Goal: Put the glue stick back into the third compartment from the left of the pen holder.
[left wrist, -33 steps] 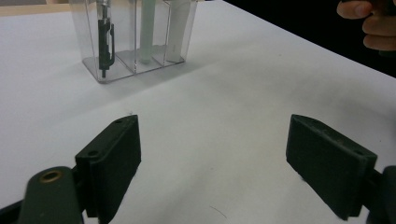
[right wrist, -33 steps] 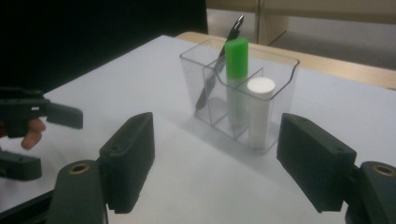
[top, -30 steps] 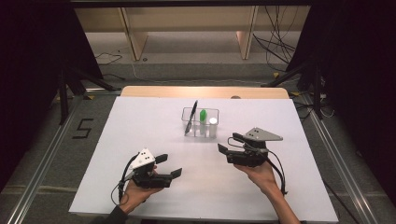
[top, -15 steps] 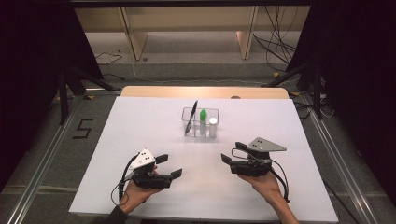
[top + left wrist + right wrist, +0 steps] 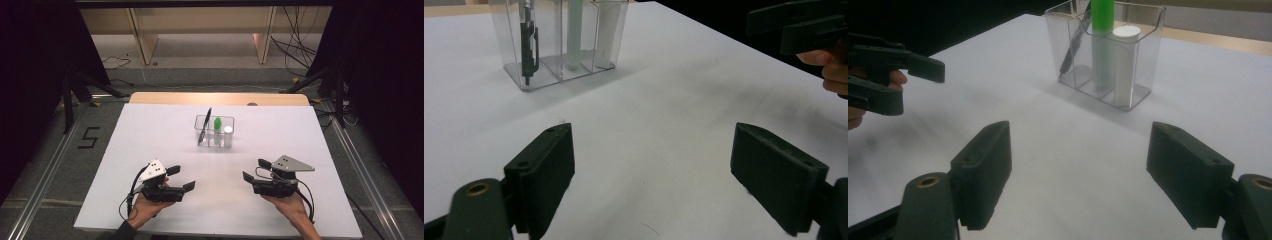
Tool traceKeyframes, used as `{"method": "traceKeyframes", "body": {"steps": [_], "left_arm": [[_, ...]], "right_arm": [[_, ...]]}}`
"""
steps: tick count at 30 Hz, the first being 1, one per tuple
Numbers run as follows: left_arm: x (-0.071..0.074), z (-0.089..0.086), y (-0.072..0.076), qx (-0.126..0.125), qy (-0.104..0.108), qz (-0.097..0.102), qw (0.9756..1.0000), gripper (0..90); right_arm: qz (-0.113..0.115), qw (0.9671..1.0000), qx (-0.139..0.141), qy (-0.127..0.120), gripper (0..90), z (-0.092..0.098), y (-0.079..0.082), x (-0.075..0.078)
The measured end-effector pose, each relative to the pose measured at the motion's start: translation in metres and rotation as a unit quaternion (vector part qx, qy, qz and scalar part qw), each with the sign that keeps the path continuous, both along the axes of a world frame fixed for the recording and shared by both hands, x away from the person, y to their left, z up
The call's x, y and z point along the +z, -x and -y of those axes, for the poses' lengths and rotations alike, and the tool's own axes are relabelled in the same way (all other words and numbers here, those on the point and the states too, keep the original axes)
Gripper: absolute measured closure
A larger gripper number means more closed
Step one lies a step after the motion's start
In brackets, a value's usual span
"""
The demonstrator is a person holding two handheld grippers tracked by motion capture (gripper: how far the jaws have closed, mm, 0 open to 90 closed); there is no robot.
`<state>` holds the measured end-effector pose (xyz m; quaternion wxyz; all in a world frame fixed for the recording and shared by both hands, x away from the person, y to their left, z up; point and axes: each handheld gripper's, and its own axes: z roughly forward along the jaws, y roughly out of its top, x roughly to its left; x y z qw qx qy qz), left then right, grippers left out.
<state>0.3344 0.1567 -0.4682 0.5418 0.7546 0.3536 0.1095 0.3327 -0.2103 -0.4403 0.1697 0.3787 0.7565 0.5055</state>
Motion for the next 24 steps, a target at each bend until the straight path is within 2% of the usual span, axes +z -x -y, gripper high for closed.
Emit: {"method": "traceKeyframes", "body": {"steps": [24], "left_arm": [[0.001,-0.001,0.001,-0.008,0.008,0.001,0.9999,17.7]], "right_arm": [[0.011,0.9998,-0.013,-0.008,25.6,0.022,0.023,-0.01]]}}
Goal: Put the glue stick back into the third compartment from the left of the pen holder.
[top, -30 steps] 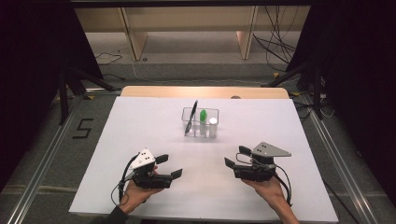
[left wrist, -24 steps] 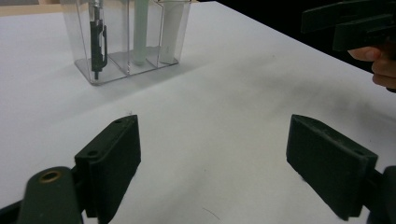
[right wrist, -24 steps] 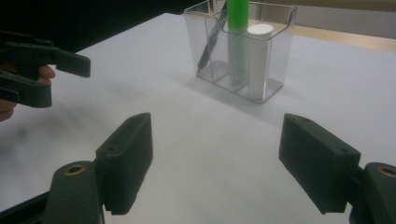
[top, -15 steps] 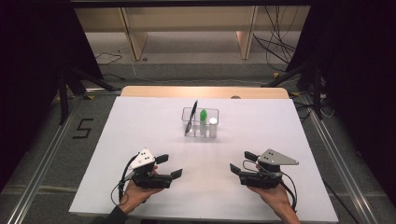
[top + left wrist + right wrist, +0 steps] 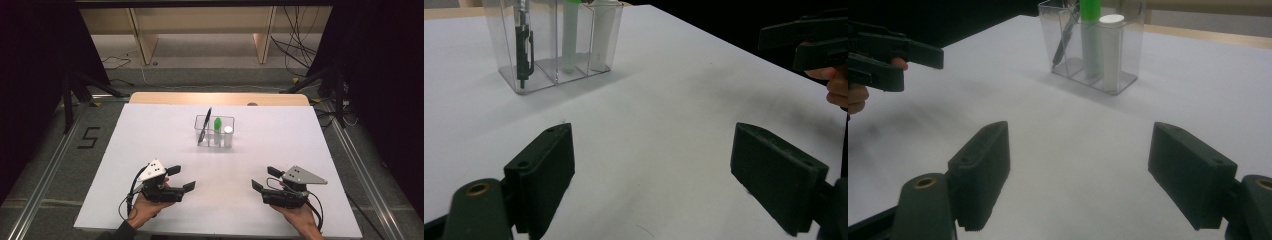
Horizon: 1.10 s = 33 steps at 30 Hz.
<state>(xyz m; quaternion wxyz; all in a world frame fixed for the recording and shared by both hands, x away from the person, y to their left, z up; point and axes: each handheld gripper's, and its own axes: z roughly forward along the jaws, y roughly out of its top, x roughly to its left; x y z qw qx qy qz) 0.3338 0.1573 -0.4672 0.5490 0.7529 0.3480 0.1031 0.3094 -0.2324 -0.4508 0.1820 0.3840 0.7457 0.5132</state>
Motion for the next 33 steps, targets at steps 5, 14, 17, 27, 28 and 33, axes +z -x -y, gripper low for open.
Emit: {"method": "traceKeyframes", "body": {"steps": [5,14,17,27,28,33], "left_arm": [[0.0,0.0,0.0,-0.001,0.001,0.0,1.0,17.7],[0.001,-0.001,0.002,-0.003,0.003,0.001,1.0,17.7],[0.001,-0.001,0.003,-0.003,0.003,0.003,1.0,17.7],[0.002,0.0,0.005,-0.006,0.0,0.005,1.0,17.5],[0.002,0.0,0.005,-0.006,0.0,0.005,1.0,17.3],[0.001,0.0,0.005,-0.005,0.0,0.004,1.0,17.3]], "right_arm": [[0.001,1.0,-0.001,0.0,24.8,0.001,0.005,-0.002],[0.004,1.0,0.004,0.007,24.4,-0.002,0.016,-0.007],[0.002,0.9999,0.004,0.01,24.2,-0.002,0.019,-0.01],[0.002,1.0,-0.001,0.008,24.2,0.0,0.022,-0.012],[0.002,1.0,0.0,0.009,24.2,0.0,0.022,-0.013],[0.002,1.0,-0.001,0.009,24.2,0.0,0.022,-0.013]]}}
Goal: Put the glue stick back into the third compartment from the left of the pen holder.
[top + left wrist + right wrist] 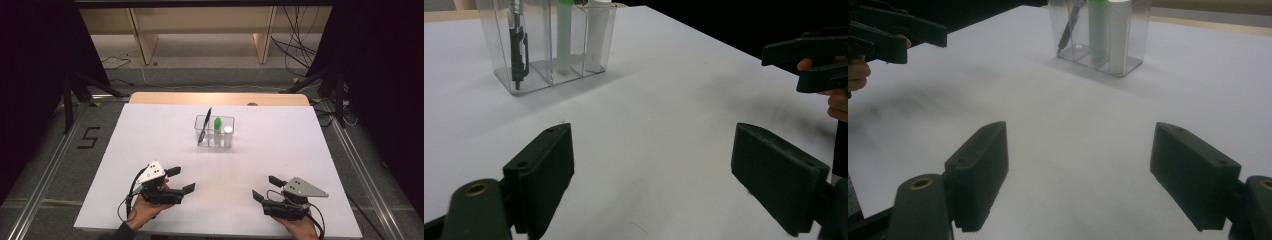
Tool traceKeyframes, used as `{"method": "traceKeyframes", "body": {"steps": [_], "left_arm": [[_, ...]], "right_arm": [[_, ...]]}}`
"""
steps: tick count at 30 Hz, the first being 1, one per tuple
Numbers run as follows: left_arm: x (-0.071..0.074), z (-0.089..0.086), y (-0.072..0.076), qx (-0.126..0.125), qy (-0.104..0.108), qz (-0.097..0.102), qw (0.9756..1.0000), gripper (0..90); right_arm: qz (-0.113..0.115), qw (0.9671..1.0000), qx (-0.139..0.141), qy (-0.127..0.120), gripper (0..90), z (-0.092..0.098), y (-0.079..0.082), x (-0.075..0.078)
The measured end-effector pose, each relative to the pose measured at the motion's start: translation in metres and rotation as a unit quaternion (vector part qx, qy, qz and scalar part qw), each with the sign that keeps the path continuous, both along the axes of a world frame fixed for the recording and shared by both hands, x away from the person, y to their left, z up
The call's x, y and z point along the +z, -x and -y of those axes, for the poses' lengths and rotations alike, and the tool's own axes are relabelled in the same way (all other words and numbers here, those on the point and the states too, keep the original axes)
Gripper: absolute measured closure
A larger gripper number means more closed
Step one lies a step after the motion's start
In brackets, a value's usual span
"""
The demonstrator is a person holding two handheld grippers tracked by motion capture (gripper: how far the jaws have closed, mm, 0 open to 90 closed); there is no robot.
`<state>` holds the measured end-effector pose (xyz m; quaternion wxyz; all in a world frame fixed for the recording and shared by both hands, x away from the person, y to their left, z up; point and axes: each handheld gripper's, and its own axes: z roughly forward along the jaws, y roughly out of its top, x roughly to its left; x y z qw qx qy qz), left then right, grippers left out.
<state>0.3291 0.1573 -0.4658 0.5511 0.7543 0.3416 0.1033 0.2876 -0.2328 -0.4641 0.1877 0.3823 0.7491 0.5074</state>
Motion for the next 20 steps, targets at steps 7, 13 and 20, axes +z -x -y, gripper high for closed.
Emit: {"method": "traceKeyframes", "body": {"steps": [7,13,20], "left_arm": [[-0.0002,0.0002,-0.0002,0.0,-0.001,0.0,1.0,17.3],[-0.0004,0.0007,-0.0004,0.0,-0.002,0.0,1.0,17.3],[-0.0005,0.0007,-0.0007,0.0,-0.002,0.0,1.0,17.3]], "right_arm": [[0.001,1.0,-0.002,0.001,24.3,0.0006,0.0003,0.0002],[0.0,1.0,-0.003,0.002,24.3,0.001,0.0,-0.0001],[0.001,1.0,-0.004,0.004,24.3,0.0015,-0.0001,-0.0003]]}}
